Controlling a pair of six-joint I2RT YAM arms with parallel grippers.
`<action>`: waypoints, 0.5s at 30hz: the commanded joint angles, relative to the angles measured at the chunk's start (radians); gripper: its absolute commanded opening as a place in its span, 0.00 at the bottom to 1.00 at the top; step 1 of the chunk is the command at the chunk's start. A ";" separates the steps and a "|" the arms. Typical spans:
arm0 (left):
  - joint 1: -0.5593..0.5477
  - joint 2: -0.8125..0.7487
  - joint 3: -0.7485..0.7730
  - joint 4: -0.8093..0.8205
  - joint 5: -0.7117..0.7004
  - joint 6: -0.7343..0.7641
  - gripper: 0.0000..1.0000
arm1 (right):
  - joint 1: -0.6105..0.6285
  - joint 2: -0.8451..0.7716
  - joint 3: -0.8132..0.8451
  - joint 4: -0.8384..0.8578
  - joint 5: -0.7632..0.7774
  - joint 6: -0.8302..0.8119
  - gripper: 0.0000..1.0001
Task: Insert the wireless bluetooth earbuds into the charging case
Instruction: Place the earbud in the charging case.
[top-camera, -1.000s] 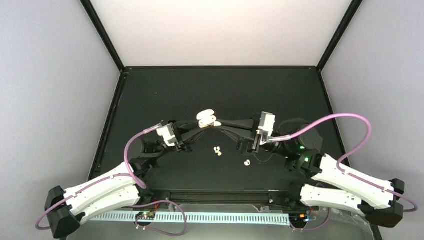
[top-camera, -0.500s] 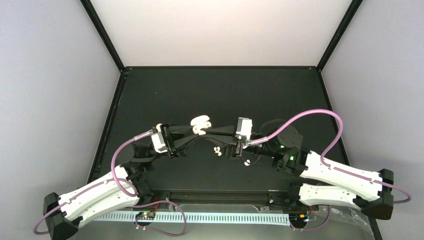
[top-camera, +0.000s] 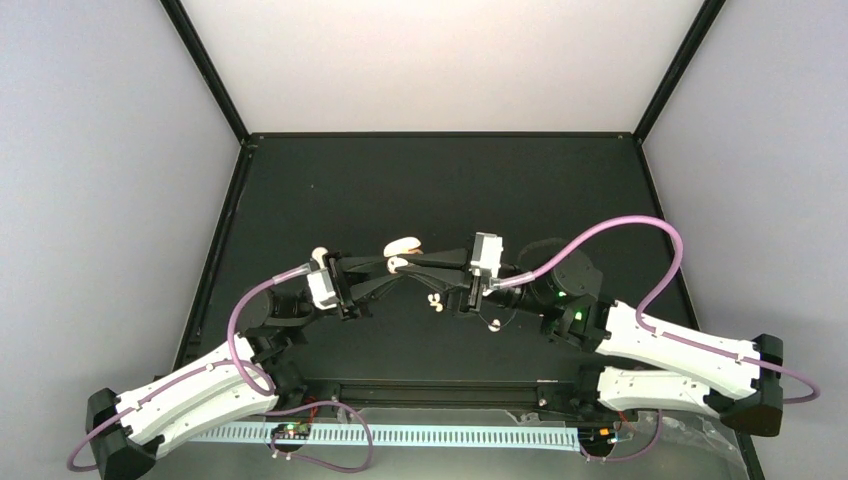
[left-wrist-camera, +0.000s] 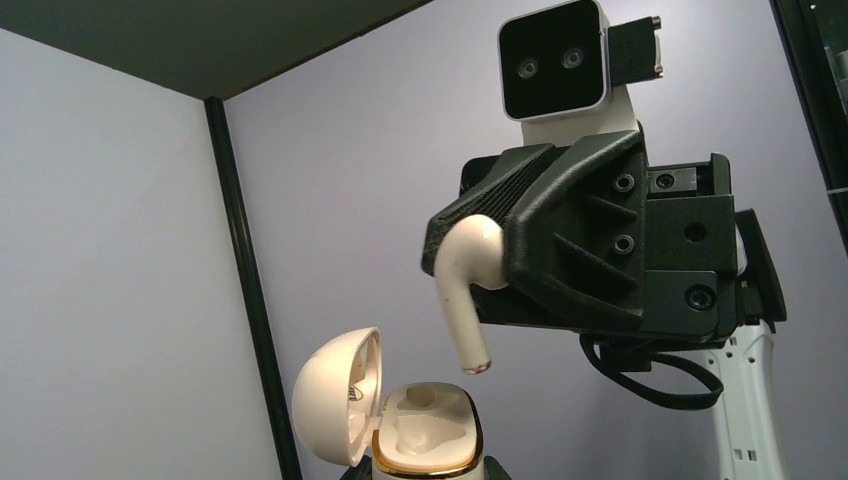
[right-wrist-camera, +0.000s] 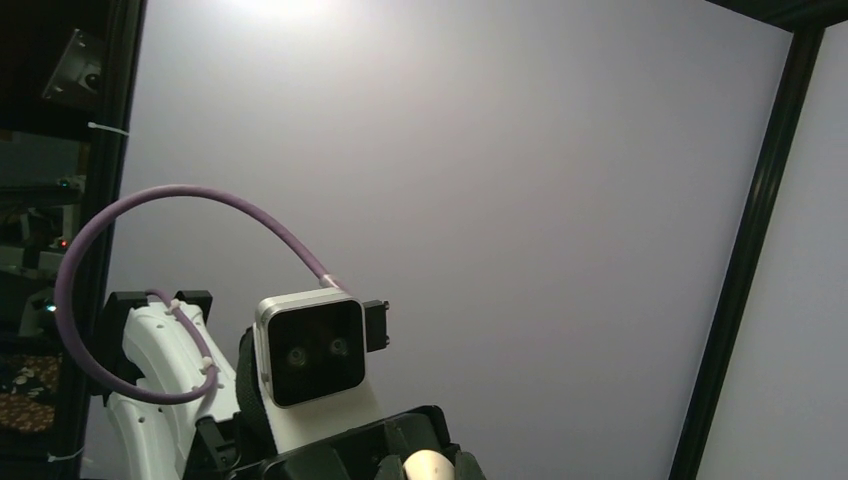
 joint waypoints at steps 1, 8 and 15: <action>-0.008 -0.001 0.021 -0.001 -0.002 -0.014 0.01 | 0.007 0.016 0.026 0.060 0.052 -0.011 0.01; -0.008 -0.002 0.022 -0.003 -0.043 -0.039 0.02 | 0.007 0.040 0.033 0.072 0.095 -0.020 0.01; -0.008 -0.003 0.027 -0.008 -0.058 -0.064 0.02 | 0.007 0.045 0.023 0.072 0.123 -0.026 0.01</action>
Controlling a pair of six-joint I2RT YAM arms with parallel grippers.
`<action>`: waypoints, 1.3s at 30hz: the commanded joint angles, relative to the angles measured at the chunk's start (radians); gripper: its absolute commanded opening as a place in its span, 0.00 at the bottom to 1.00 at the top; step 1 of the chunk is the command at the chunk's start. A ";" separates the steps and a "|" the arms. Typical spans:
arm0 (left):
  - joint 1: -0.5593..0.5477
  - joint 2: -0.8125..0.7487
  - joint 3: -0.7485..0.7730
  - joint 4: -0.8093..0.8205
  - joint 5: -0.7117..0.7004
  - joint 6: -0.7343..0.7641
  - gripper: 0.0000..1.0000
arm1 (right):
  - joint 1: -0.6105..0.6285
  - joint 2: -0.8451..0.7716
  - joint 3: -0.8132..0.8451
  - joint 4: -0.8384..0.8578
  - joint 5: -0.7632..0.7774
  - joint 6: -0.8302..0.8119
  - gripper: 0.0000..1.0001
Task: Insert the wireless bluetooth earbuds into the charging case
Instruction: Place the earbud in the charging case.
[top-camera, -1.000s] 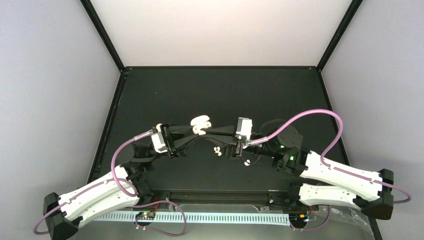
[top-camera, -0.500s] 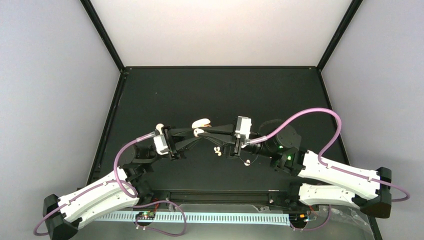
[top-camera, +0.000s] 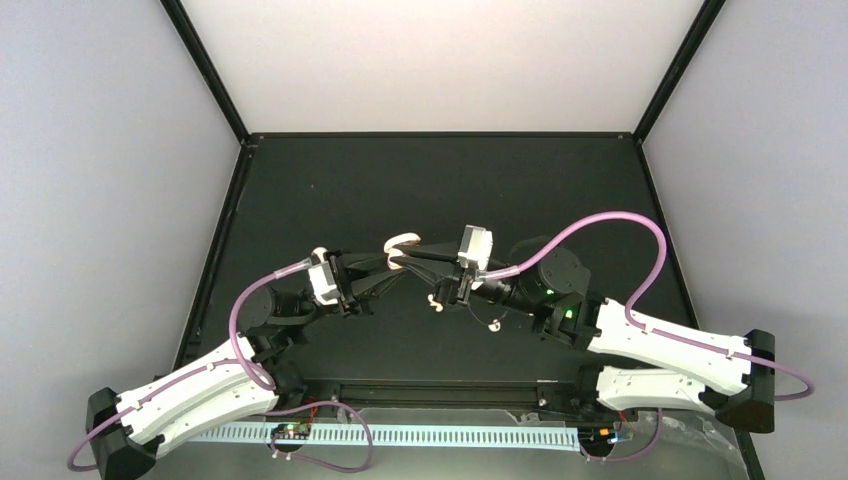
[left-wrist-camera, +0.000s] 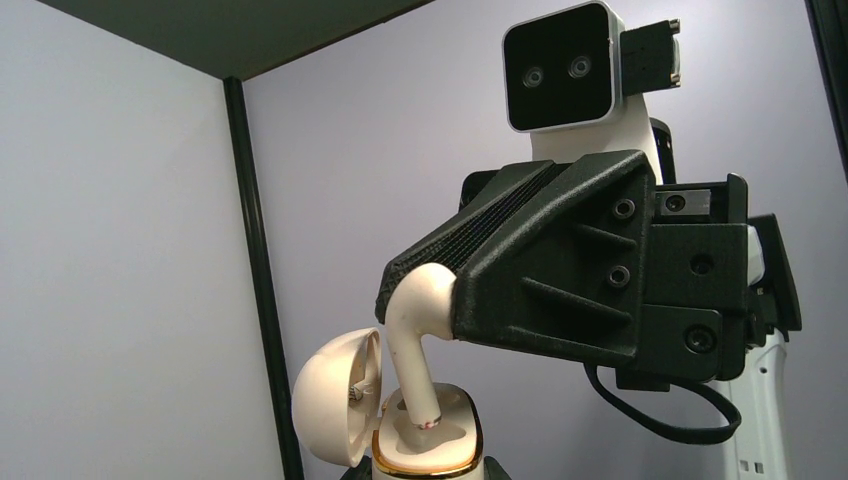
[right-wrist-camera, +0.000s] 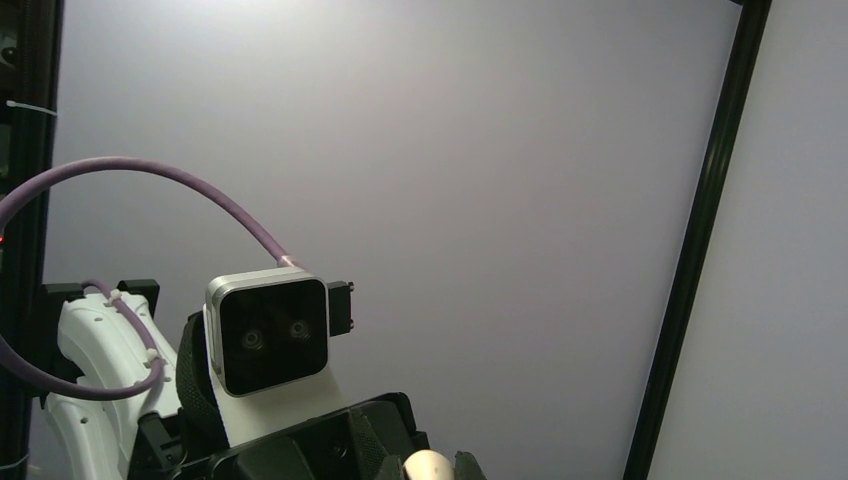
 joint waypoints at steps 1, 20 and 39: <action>-0.008 -0.002 0.027 0.007 -0.020 -0.029 0.02 | 0.007 0.001 0.021 0.057 0.042 -0.021 0.01; -0.008 0.006 0.059 -0.024 -0.041 -0.080 0.02 | 0.007 0.012 0.013 0.041 0.064 -0.026 0.01; -0.008 0.000 0.093 -0.040 -0.047 -0.100 0.02 | 0.007 0.018 0.019 0.016 0.052 -0.018 0.01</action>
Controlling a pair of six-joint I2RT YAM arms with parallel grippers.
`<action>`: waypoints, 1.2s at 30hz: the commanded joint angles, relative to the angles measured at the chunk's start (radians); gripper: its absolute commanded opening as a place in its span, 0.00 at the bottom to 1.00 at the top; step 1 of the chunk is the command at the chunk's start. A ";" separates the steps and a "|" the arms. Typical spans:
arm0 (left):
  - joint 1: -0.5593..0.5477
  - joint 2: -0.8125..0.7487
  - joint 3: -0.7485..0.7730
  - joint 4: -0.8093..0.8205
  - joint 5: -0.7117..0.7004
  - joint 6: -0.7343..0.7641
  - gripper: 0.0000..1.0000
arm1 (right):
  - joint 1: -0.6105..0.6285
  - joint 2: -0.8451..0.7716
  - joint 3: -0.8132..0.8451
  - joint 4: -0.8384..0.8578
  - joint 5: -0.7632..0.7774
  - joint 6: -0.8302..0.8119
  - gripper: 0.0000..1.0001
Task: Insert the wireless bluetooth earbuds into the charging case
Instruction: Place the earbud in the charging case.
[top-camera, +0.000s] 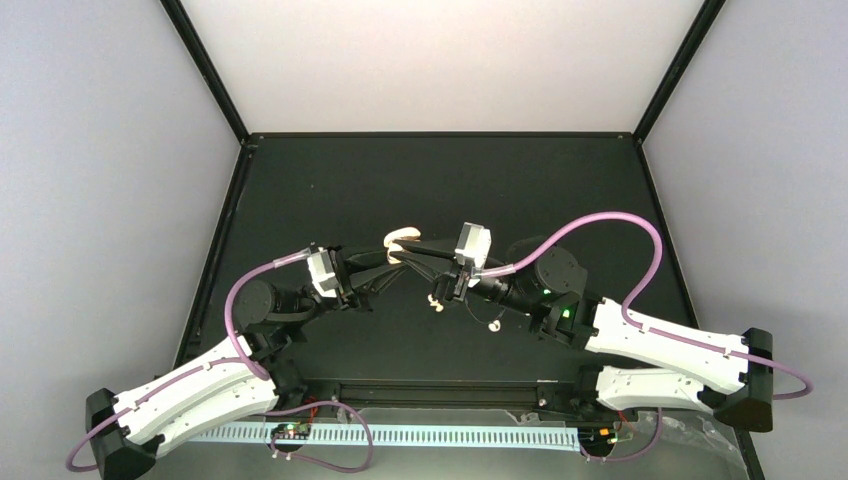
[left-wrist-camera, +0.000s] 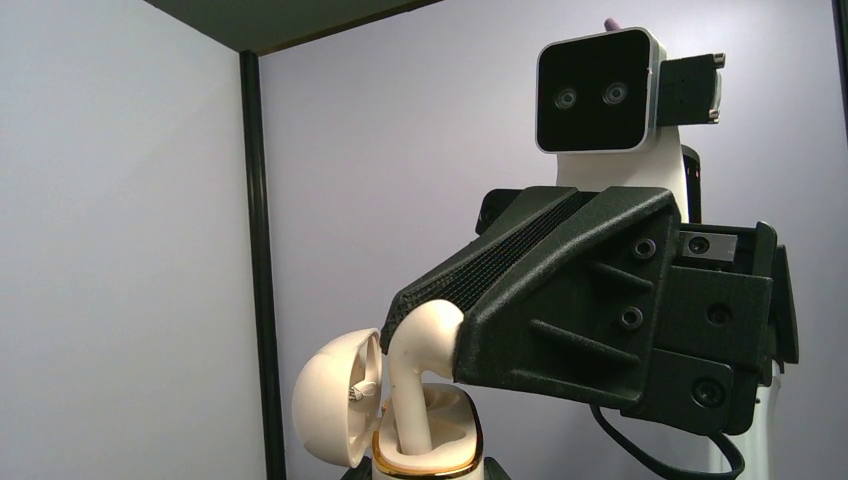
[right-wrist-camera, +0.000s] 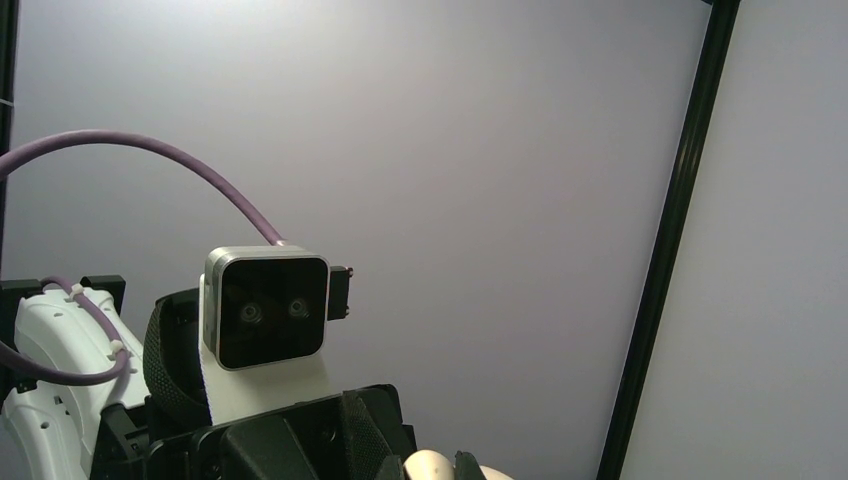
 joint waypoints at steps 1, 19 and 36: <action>-0.008 -0.002 0.061 0.012 -0.004 -0.010 0.02 | 0.006 0.005 0.019 0.006 0.001 -0.001 0.01; -0.008 -0.015 0.064 0.024 -0.021 -0.017 0.02 | 0.005 -0.003 0.007 -0.032 0.014 0.007 0.02; -0.008 -0.015 0.067 0.014 -0.002 -0.045 0.02 | 0.006 -0.007 0.003 -0.082 0.042 0.012 0.04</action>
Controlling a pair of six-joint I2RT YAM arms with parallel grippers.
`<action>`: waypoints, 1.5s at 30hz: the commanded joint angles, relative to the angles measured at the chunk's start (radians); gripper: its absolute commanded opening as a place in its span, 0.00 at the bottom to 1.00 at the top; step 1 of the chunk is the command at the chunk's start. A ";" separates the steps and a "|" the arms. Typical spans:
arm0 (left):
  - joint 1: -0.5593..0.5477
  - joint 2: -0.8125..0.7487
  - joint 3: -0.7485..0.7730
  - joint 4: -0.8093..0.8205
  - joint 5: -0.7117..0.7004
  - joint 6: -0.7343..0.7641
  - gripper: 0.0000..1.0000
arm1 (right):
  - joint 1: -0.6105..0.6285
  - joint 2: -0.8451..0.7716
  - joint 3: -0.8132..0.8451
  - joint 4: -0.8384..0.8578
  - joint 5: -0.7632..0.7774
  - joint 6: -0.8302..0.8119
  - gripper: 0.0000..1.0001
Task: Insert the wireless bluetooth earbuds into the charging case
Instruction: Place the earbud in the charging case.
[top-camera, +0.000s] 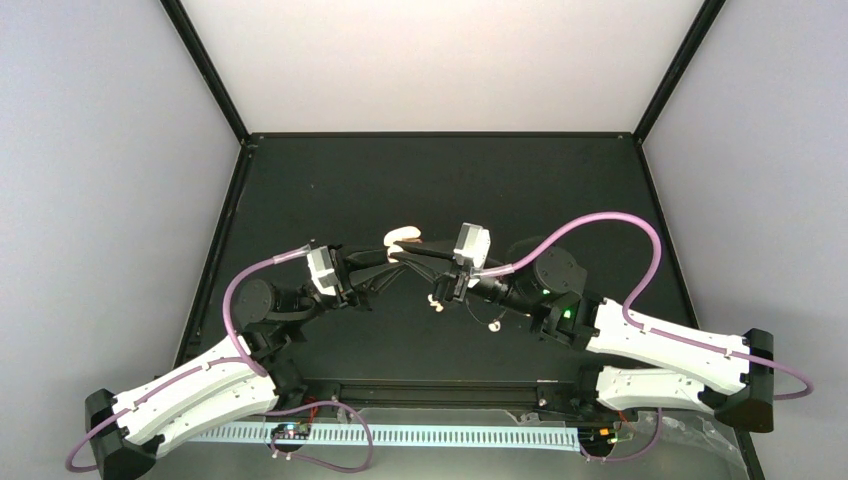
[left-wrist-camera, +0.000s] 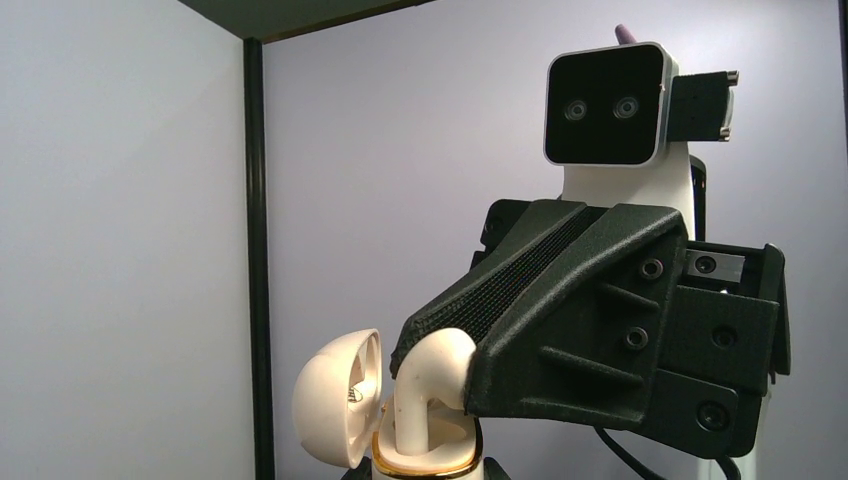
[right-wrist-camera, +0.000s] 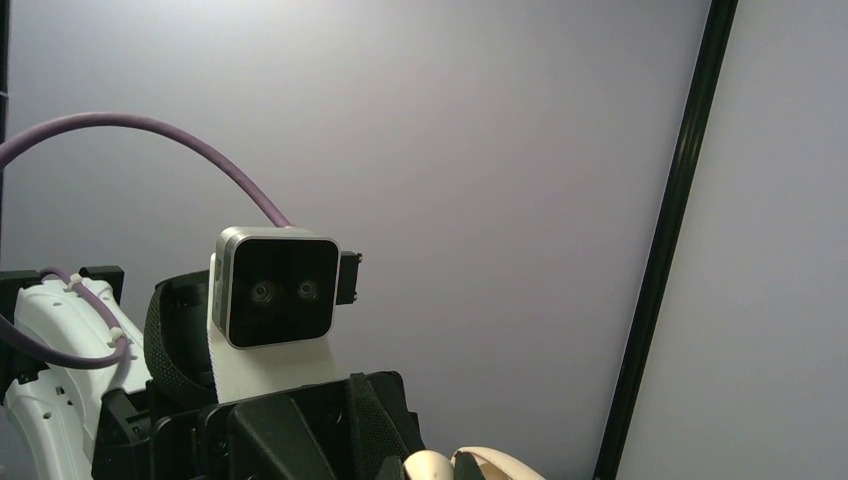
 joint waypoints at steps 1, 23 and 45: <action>-0.007 -0.012 0.054 0.029 0.006 -0.007 0.02 | 0.006 0.000 0.009 -0.069 0.040 0.008 0.04; -0.007 -0.007 0.045 -0.007 -0.012 -0.002 0.02 | 0.007 -0.023 0.017 -0.098 0.089 0.023 0.25; -0.007 0.022 0.023 0.006 -0.024 -0.028 0.02 | 0.007 -0.117 0.018 -0.192 0.125 0.029 0.49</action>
